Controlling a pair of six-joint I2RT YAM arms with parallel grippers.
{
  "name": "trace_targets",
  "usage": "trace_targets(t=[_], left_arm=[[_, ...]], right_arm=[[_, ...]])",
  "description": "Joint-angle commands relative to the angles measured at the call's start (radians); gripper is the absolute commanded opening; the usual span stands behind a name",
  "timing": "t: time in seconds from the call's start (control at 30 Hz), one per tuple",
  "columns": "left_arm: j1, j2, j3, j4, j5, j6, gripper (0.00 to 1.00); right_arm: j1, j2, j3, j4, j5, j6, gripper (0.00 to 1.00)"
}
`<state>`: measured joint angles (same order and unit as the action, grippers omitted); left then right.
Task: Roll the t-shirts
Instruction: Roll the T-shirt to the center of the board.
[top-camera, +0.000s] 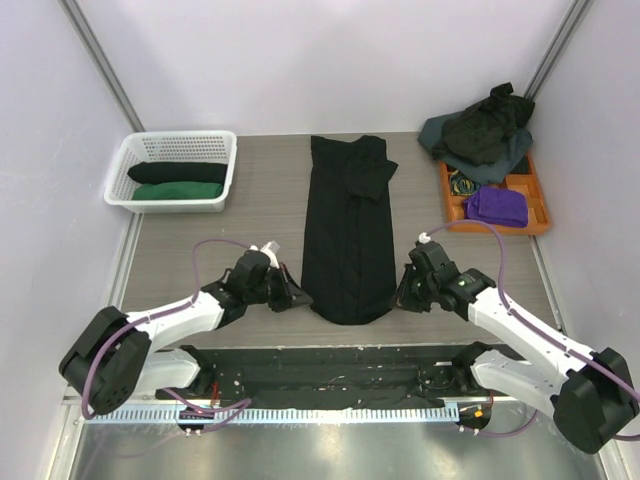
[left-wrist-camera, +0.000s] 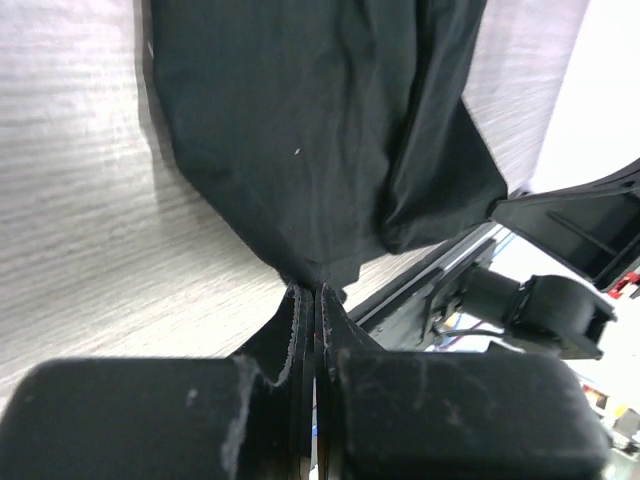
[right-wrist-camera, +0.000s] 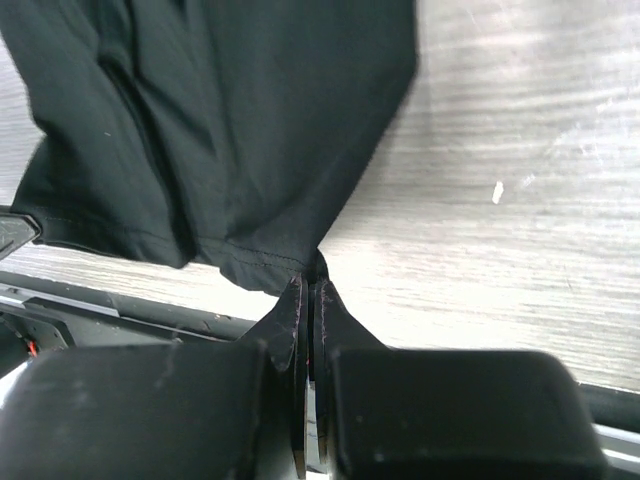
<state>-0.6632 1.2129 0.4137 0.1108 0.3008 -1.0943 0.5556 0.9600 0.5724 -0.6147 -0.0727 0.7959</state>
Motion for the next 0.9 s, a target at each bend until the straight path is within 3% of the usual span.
trace_targets(t=[0.0, 0.4, 0.87], left_arm=[[0.053, -0.024, 0.037, 0.046, 0.041, -0.013, 0.0], [0.123, 0.025, 0.089, 0.021, 0.04, 0.028, 0.0], [0.169, 0.151, 0.152, 0.036, 0.043, 0.066, 0.0]], right_arm=[[-0.023, 0.034, 0.082, 0.018, 0.017, -0.05, 0.01], [-0.172, 0.132, 0.129, 0.049, -0.053, -0.142, 0.02], [-0.249, 0.273, 0.175, 0.113, -0.098, -0.196, 0.04]])
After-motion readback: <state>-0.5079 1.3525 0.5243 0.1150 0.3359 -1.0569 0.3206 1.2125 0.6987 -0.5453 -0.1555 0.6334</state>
